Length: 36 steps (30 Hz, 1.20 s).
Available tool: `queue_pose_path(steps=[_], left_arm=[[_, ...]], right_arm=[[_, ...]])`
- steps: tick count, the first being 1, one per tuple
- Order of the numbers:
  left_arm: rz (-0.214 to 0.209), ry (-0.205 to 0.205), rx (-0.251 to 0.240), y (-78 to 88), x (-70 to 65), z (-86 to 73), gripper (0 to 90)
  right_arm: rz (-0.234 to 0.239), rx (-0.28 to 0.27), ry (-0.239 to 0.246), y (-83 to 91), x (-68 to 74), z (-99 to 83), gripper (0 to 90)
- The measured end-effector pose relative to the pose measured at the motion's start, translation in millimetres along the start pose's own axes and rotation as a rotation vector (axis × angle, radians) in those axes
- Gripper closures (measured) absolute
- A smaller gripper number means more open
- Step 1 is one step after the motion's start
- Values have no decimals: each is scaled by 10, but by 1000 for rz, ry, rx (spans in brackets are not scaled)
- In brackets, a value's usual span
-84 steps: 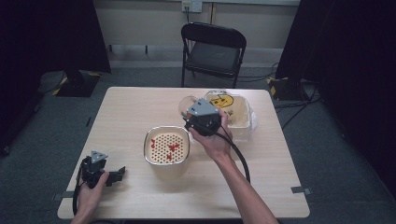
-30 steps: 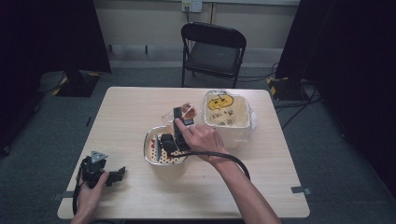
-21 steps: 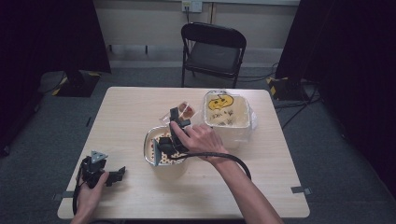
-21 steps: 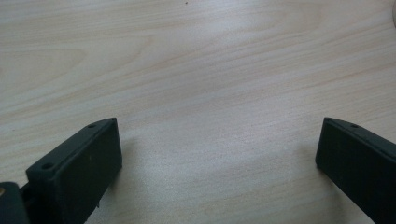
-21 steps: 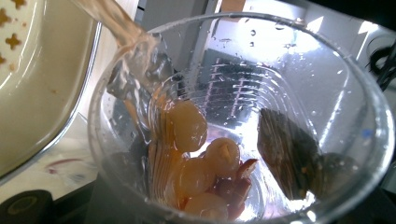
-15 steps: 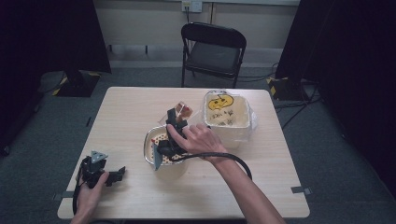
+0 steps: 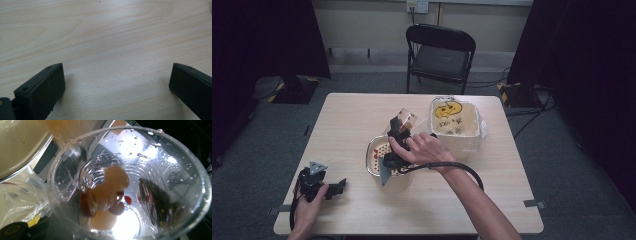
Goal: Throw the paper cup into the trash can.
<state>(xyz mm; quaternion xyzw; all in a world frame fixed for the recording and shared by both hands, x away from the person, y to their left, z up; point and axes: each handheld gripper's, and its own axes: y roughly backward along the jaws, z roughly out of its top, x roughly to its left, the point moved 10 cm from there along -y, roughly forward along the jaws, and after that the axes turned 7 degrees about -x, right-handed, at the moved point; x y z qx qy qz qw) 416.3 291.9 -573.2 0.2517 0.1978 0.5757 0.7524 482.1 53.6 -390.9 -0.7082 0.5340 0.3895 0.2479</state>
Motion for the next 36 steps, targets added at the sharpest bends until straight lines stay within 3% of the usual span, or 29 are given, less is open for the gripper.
queue_pose_path(steps=[3,6,11,13,16,17,20,21,22,23,25,26,28,30,31,32,33,34,35,36], left_arm=[[0,0,0,0,0,0,0],[0,0,0,0,0,0,0],[0,0,0,0,0,0,0],[0,0,0,0,0,0,0],[0,0,0,0,0,0,0],[0,0,0,0,0,0,0],[0,0,0,0,0,0,0],[0,0,0,0,0,0,0],[0,1,0,0,-1,0,0],[0,0,0,0,0,0,0],[0,0,0,0,0,0,0],[0,0,0,0,0,0,0],[0,0,0,0,0,0,0],[0,0,0,0,0,0,0],[0,0,0,0,0,0,0],[0,0,0,0,0,0,0],[0,0,0,0,0,0,0],[0,0,0,0,0,0,0],[0,0,0,0,0,0,0],[0,0,0,0,0,0,0]], right_arm=[[-16,7,9,-3,-24,-15,462],[-27,10,50,7,-42,-28,462],[-28,20,31,15,-59,-78,463],[-10,34,-28,26,-55,-122,463],[13,25,-174,11,-77,-175,464],[13,25,-174,11,-77,-175,464],[53,-11,-400,-8,-110,-219,464],[79,-21,-510,-3,-108,-224,464],[101,-18,-578,9,-112,-238,464],[117,-42,-697,15,-134,-244,464],[126,-65,-796,14,-159,-259,465],[126,-65,-796,14,-159,-259,465],[131,-95,-900,7,-188,-278,466],[152,-111,-1022,15,-191,-297,466],[169,-136,-1139,11,-195,-321,464],[169,-136,-1139,11,-195,-321,464],[186,-164,-1269,13,-195,-348,464],[186,-164,-1269,13,-195,-348,464],[207,-204,-1386,16,-207,-381,464],[214,-220,-1445,20,-211,-402,464]])
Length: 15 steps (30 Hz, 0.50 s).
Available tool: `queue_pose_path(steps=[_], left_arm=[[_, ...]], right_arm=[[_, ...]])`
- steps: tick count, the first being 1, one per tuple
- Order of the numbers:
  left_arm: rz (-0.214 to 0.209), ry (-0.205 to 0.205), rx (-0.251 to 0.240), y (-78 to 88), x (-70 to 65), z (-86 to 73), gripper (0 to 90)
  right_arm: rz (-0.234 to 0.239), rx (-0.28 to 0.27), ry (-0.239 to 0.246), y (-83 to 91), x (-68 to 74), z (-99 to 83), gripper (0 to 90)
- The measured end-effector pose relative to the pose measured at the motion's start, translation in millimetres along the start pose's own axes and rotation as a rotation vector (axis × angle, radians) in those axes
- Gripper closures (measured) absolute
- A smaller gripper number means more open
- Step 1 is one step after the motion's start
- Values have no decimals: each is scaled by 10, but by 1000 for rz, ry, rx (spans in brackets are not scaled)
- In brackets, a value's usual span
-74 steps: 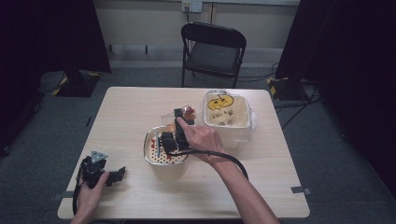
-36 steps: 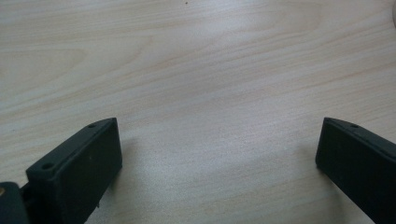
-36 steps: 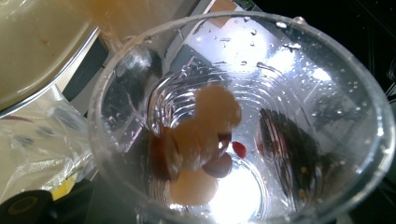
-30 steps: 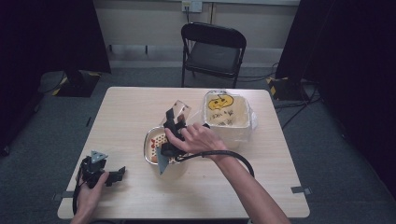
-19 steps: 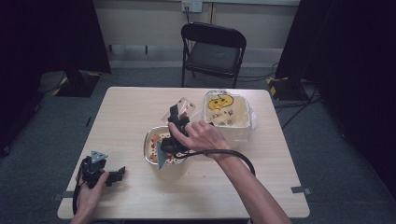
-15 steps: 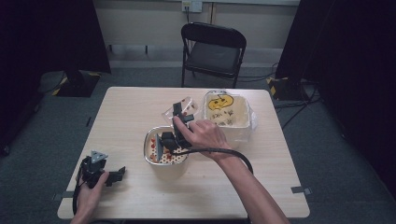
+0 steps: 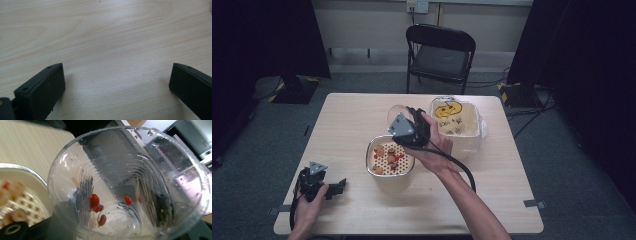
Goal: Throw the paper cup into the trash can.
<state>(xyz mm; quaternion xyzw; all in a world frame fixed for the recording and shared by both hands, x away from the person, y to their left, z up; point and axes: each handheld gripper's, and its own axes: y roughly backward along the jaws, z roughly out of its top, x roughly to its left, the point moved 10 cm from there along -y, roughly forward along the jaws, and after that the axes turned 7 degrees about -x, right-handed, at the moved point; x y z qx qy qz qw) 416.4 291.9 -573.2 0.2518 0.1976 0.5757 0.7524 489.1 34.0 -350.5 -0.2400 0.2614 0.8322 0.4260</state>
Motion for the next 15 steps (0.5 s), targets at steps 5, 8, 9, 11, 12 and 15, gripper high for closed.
queue_pose_path(steps=[5,8,9,11,12,15], left_arm=[[0,0,0,0,0,0,0],[0,0,0,0,0,0,0],[0,1,0,0,-1,0,0],[0,0,0,0,0,0,0],[0,1,0,0,-1,0,0],[0,0,0,0,0,0,0]], right_arm=[[67,-44,-185,18,-27,6,464],[119,-87,-281,31,-36,32,463],[123,-101,-309,37,-49,43,464],[140,-136,-359,49,-66,78,464],[152,-151,-388,53,-71,96,464],[154,-173,-423,48,-90,126,463]])
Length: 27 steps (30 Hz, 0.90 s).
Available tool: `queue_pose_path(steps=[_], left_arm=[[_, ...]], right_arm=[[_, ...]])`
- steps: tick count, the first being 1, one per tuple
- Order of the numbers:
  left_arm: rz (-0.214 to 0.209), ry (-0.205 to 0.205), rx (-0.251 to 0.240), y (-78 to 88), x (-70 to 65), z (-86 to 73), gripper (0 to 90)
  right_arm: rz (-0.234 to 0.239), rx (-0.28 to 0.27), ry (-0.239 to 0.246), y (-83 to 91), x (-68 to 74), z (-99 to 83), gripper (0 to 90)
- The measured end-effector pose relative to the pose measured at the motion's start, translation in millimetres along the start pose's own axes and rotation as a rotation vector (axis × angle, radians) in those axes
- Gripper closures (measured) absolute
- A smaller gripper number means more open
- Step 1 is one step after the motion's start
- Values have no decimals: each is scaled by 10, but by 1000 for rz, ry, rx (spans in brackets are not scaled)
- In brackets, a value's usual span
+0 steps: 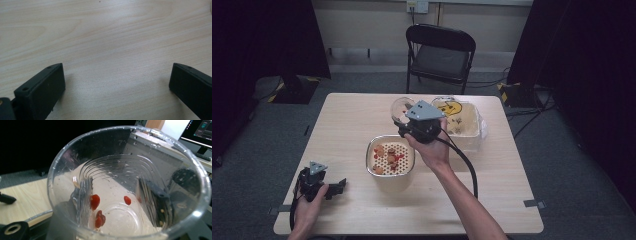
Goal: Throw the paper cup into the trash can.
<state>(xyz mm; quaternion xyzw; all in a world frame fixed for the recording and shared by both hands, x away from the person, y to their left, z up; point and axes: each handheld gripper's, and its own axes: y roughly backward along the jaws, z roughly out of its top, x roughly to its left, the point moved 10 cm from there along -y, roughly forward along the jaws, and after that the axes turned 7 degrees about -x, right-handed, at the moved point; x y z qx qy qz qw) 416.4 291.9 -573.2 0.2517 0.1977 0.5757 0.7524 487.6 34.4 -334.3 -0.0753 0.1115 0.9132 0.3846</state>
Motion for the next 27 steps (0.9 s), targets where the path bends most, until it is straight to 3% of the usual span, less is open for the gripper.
queue_pose_path(steps=[1,4,11,14,16,18,21,27], left_arm=[[0,0,0,1,0,0,0],[0,0,1,1,0,-1,0],[0,0,0,0,0,0,0],[0,0,0,1,0,0,0],[0,0,0,0,0,0,0],[0,0,0,0,0,0,0],[0,0,0,0,-1,0,0],[0,0,0,0,0,0,0]], right_arm=[[13,-17,-39,-3,-10,24,464],[18,-42,-81,9,-70,65,463],[-4,-53,-123,76,-286,87,463],[-27,-52,-136,144,-479,97,462],[-35,-54,-139,170,-533,105,462],[-38,-62,-173,221,-644,108,461],[-91,-27,-160,295,-864,41,459],[-131,7,-198,345,-1107,-82,453]])
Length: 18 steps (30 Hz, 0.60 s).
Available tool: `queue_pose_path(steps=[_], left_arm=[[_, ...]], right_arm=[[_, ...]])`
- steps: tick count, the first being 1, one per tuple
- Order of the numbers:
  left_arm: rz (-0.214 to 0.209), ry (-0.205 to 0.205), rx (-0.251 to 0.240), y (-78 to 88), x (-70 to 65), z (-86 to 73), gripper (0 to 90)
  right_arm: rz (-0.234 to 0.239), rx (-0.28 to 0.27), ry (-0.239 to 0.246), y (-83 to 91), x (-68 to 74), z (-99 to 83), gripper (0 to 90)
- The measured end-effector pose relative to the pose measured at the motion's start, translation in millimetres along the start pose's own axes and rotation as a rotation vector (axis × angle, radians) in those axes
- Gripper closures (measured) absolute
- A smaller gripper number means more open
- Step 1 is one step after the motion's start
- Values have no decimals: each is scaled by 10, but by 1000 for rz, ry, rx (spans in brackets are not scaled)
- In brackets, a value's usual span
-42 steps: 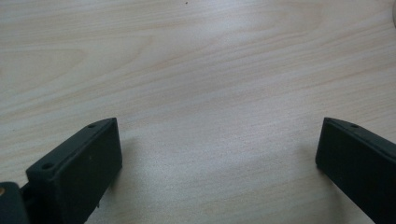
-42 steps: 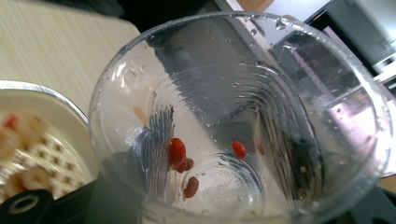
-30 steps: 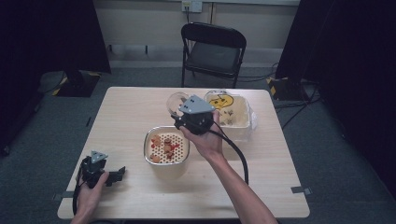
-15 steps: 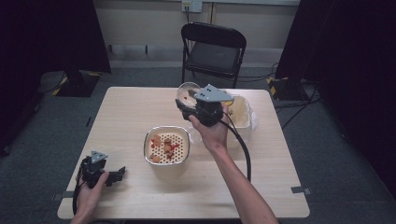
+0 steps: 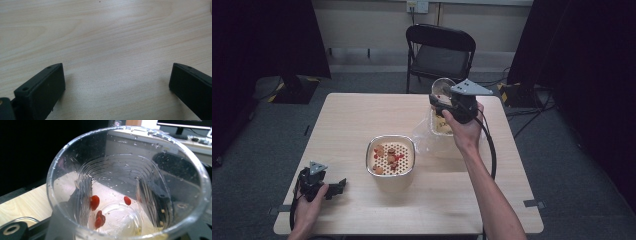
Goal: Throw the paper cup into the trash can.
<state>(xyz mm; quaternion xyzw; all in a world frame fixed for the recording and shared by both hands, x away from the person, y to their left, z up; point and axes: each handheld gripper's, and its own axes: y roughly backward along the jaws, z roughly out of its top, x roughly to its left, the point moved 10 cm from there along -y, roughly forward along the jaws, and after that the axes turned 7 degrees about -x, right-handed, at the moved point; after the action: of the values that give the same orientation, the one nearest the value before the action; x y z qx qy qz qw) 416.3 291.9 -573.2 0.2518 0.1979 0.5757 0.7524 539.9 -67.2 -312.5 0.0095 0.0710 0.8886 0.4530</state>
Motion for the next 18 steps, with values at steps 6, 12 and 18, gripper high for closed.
queue_pose_path(steps=[6,12,18], left_arm=[[0,0,-1,0,0,1,0],[0,0,0,0,0,0,0],[0,0,0,0,0,0,0]], right_arm=[[-72,36,-25,13,-290,-106,426],[-87,66,-48,5,-428,-192,328],[-115,91,-55,-32,-525,-245,199]])
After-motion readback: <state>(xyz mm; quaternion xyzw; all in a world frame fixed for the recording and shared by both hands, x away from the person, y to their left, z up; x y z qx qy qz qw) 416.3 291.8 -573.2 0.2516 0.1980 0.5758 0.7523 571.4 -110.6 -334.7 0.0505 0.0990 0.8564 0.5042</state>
